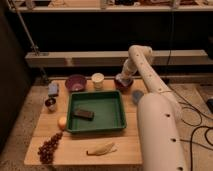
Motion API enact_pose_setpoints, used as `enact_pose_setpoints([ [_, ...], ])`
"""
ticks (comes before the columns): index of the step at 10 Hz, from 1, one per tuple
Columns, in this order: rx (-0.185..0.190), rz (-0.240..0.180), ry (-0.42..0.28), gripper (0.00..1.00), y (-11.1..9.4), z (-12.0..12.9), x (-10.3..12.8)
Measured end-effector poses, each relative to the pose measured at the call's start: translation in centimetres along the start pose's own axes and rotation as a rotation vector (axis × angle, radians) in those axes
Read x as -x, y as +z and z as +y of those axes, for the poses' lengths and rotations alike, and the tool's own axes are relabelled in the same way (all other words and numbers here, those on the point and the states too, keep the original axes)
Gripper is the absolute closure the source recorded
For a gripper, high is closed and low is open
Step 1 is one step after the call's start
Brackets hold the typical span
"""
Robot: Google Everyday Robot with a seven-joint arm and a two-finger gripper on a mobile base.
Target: Wipe red bowl with towel
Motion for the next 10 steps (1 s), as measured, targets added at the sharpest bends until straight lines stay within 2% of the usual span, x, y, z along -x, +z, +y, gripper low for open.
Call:
enact_pose_setpoints([
  [4,0.002,-0.034,-0.016,1.0,0.5,-0.5,1.4],
  [7,0.015,-0.055,-0.044,1.0,-0.2,0.9,2.3],
  [10,0.036,-0.032,-0.08,1.0,-1.4,3.0,2.2],
])
